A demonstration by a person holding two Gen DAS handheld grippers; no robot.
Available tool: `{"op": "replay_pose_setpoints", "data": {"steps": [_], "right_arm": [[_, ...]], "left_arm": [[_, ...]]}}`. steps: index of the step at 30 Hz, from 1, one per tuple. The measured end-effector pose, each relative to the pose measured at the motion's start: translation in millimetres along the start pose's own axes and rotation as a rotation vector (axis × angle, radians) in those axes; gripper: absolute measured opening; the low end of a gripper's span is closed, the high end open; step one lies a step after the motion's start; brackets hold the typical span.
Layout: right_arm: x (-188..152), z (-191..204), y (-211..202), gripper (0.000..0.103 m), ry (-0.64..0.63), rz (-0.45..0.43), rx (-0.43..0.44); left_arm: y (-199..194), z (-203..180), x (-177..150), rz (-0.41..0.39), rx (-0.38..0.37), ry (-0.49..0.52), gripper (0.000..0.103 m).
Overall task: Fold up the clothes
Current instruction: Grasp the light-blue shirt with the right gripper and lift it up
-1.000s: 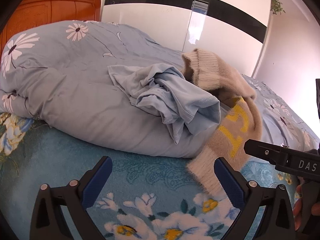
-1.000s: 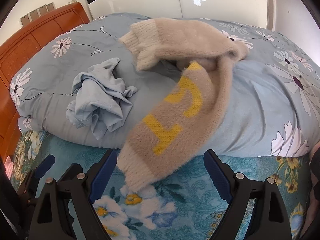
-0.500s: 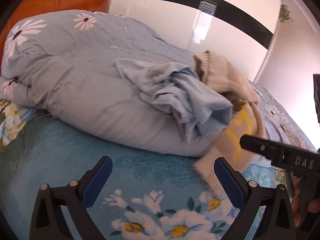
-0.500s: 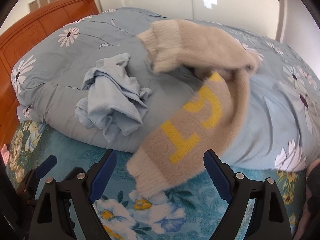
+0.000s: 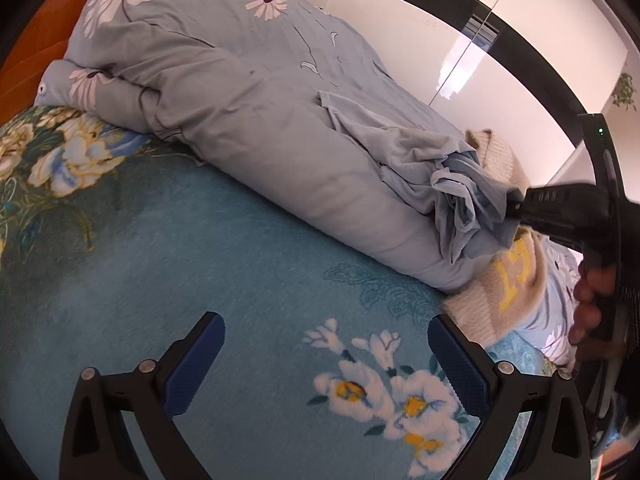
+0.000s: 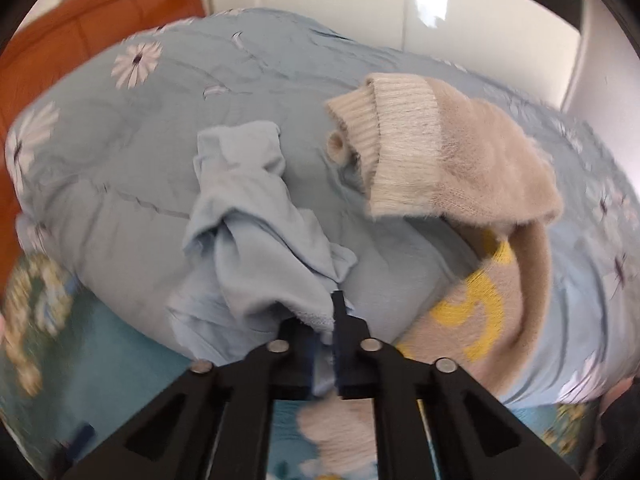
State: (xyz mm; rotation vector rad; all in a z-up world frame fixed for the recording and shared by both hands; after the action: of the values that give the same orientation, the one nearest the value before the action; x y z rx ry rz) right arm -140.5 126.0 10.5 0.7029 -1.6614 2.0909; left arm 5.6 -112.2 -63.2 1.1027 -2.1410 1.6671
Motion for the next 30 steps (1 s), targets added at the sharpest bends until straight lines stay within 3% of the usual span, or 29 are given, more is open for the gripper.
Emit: {"op": "replay_pose_setpoints", "data": {"steps": [3, 8, 12, 16, 19, 23, 28, 30], "right_arm": [[20.2, 11.6, -33.3, 0.003, 0.08, -0.076, 0.091], [72.7, 59.2, -119.6, 0.002, -0.006, -0.193, 0.196], [108.1, 93.0, -200.9, 0.002, -0.087, -0.321, 0.235], [118.0, 107.5, -282.5, 0.002, -0.128, -0.429, 0.222], [109.6, 107.8, -318.4, 0.002, -0.173, -0.403, 0.169], [77.3, 103.0, -364.3, 0.002, -0.207, -0.398, 0.192], [16.1, 80.4, -383.7, 0.003, -0.237, -0.325, 0.186], [-16.8, 73.0, -377.1, 0.002, -0.288, -0.248, 0.155]], "left_arm": [[-14.7, 7.0, -2.9, -0.002, -0.014, -0.009, 0.103], [-42.2, 15.0, 3.1, -0.035, -0.045, -0.043, 0.103], [-72.2, 15.7, 13.3, -0.076, -0.079, -0.075, 0.103], [-104.6, 11.9, 18.4, -0.124, -0.114, -0.076, 0.103], [-128.3, 6.8, 20.8, -0.147, -0.134, -0.068, 0.103], [-163.8, -4.0, 18.8, -0.172, -0.177, -0.051, 0.103], [-204.0, -35.6, 8.6, -0.187, -0.229, 0.025, 0.103], [-215.7, -51.3, 1.2, -0.184, -0.246, 0.056, 0.103]]}}
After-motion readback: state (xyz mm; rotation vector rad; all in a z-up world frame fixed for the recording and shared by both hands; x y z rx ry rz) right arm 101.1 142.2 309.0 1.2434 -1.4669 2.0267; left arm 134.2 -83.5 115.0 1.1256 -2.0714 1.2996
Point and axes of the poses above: each gripper's, at about its wrist camera, not at the fingertips, and y roughly the way its jaws point, z to its left, x to its top, the point moved 6 cm from there along y, roughly the way its jaws point, and after that the axes turned 5 degrees about x, right-handed, at the moved point
